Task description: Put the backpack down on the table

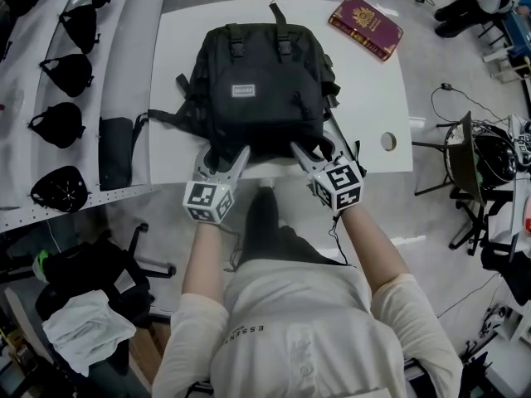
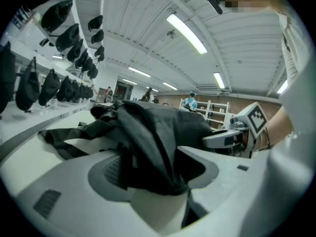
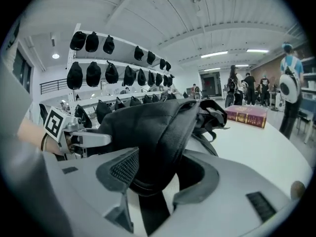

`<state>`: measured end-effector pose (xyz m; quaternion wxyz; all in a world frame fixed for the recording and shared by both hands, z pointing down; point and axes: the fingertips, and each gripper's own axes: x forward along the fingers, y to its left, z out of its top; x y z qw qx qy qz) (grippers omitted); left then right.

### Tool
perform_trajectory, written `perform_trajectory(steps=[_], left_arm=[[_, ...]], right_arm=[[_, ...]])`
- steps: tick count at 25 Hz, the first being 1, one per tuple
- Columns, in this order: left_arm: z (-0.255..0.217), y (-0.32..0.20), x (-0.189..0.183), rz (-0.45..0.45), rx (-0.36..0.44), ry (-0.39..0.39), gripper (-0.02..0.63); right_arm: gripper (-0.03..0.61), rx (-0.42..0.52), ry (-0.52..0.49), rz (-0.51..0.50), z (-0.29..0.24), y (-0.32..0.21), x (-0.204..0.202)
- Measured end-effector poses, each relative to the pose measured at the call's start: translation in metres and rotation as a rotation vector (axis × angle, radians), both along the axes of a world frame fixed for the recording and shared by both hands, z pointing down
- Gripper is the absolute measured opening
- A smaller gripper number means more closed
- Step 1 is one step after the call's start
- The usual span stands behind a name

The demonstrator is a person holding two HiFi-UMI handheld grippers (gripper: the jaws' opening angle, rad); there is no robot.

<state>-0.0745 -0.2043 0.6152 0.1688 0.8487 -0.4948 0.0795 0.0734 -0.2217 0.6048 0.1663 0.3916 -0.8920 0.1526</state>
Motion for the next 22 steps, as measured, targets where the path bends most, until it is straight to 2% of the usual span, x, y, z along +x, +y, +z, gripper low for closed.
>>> perform_trajectory(steps=[2, 7, 12, 18, 21, 22], left_arm=[[0.002, 0.008, -0.009, -0.05, -0.01, -0.006, 0.279], [-0.009, 0.029, -0.014, -0.078, 0.007, -0.026, 0.289], [-0.052, 0.044, -0.018, -0.102, 0.118, -0.043, 0.288], [-0.099, 0.068, 0.009, 0.004, 0.191, -0.087, 0.282], [-0.126, 0.078, 0.02, 0.027, 0.22, -0.109, 0.249], [-0.134, 0.081, 0.022, 0.028, 0.227, -0.113, 0.219]], right_arm=[[0.232, 0.01, -0.003, 0.034, -0.002, 0.003, 0.006], [0.248, 0.062, -0.014, 0.1, -0.02, 0.017, 0.021], [0.247, 0.11, -0.038, 0.095, -0.043, 0.032, 0.024], [0.245, 0.171, -0.071, 0.027, -0.082, 0.058, 0.016], [0.24, 0.213, -0.099, -0.01, -0.108, 0.069, 0.012], [0.215, 0.233, -0.105, -0.019, -0.117, 0.072, 0.011]])
